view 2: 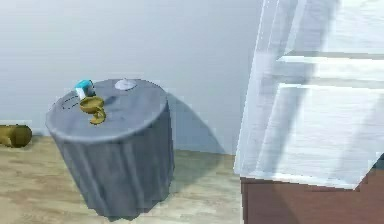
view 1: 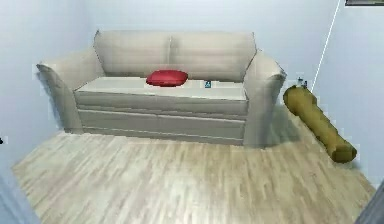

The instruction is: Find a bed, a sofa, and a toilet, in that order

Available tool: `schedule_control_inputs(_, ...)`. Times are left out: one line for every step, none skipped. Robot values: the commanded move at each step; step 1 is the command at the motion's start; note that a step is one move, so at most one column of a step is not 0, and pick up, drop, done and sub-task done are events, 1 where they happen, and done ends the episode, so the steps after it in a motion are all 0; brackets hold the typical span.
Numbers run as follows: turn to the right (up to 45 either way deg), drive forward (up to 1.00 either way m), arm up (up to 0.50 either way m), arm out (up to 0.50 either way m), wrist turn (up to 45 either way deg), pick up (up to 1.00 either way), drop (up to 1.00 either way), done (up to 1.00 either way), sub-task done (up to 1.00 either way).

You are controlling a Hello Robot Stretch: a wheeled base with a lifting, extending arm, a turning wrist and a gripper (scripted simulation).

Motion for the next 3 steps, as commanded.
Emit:
schedule_control_inputs(-6.0, 0.0, 0.0, 0.0, 0.0, 0.0, 0.0, 0.0, 0.0)
schedule_control_inputs(0.0, 1.0, 0.0, 0.0, 0.0, 0.0, 0.0, 0.0, 0.0)
schedule_control_inputs(-6.0, 0.0, 0.0, 0.0, 0.0, 0.0, 0.0, 0.0, 0.0)
